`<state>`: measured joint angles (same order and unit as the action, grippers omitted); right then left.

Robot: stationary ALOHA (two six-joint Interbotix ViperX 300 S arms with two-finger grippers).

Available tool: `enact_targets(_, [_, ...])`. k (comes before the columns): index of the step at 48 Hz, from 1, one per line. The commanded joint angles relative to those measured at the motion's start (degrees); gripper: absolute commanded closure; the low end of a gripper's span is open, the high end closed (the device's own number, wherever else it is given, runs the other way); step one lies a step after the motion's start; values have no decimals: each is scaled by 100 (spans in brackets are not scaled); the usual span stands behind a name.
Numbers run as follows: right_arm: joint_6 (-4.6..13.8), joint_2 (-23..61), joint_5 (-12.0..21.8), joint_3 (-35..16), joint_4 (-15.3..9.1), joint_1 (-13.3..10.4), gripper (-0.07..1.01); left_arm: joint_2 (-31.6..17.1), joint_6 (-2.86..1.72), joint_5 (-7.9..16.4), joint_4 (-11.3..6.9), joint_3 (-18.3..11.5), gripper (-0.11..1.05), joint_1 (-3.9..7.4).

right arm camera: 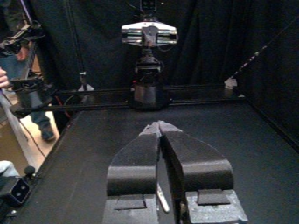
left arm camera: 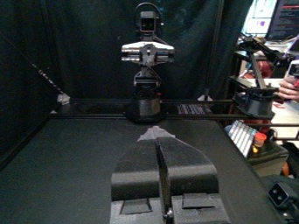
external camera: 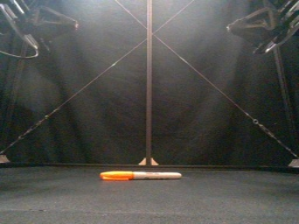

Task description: Uncap the pen

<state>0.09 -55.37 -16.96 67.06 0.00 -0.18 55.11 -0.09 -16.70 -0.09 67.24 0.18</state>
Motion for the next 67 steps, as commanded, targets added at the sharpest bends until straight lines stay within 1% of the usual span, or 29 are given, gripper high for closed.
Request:
enact_targets(1, [53, 325, -105, -70, 0, -88, 94, -387, 35, -176, 0, -70, 102, 97])
enact_targets(4, [62, 624, -185, -114, 18, -105, 92, -650, 35, -220, 0, -123, 98, 123])
enact_targets(7, [53, 1222, -325, -255, -9, -149, 91, -1011, 35, -264, 0, -176, 93, 123])
enact_targets(10, [62, 1846, -378, -431, -9, -211, 89, -1406, 35, -308, 0, -255, 87, 132])
enact_targets(12, [53, 2338, -378, -598, -9, -237, 89, -1696, 9, -308, 0, -316, 83, 132])
enact_targets(15, [26, 2979, -387, -835, -18, -255, 84, -2057, 0, -308, -9, -387, 75, 114])
enact_targets(18, [18, 3665, -378, -1107, -9, -272, 73, -2426, 0, -308, -9, -439, 64, 88])
enact_targets(20, [35, 4087, -369, -1292, -9, -272, 62, -2619, -9, -308, -9, -448, 56, 79])
enact_targets(23, [44, 4562, -352, -1503, -9, -281, 45, -2813, -9, -308, -26, -466, 46, 79])
enact_targets(27, [44, 5133, -299, -1767, -9, -281, 21, -2979, -9, -264, -123, -466, 29, 70])
enact_targets(29, [44, 5335, -255, -1872, -9, -281, 14, -2997, -9, -255, -185, -457, 23, 70])
enact_targets(30, [44, 5484, -220, -1951, -9, -281, 10, -3006, -9, -255, -246, -457, 19, 70])
enact_targets(31, [35, 5590, -193, -2013, -18, -281, 8, -3015, 0, -246, -272, -457, 16, 70])
enact_targets(35, [18, 5933, -35, -2224, -18, -281, 8, -3023, 0, -237, -369, -448, 8, 70])
enact_targets(42, [-18, 6381, 325, -2540, -18, -281, 9, -3023, 0, -220, -387, -439, 8, 62])
enact_targets(44, [-9, 6486, 431, -2593, -26, -281, 10, -3023, -9, -220, -378, -448, 8, 70])
enact_targets(47, [0, 6601, 562, -2637, -44, -290, 13, -3041, -9, -220, -404, -466, 8, 70])
enact_targets(48, [0, 6627, 589, -2646, -44, -299, 15, -3059, 0, -220, -422, -483, 8, 70])
enact_targets(51, [9, 6680, 677, -2637, -53, -334, 23, -3155, 0, -193, -439, -519, 8, 70])
enact_targets(54, [9, 6671, 729, -2628, -62, -343, 33, -3287, 0, -70, -439, -589, 8, 70])
enact_targets(57, [26, 6592, 773, -2619, -79, -352, 43, -3463, 0, 176, -448, -721, 8, 70])
enact_targets(59, [44, 6460, 773, -2628, -79, -369, 47, -3577, 18, 343, -448, -844, 8, 79])
enact_targets(60, [44, 6390, 773, -2628, -70, -387, 48, -3639, 18, 413, -439, -914, 7, 105])
enact_targets(61, [44, 6302, 782, -2628, -70, -396, 48, -3691, 18, 492, -439, -967, 7, 105])
enact_targets(64, [44, 6038, 791, -2602, -70, -466, 48, -3823, 35, 677, -422, -1160, 7, 167])
enact_targets(67, [18, 5836, 826, -2593, -79, -510, 48, -3938, 35, 817, -378, -1310, 7, 202])
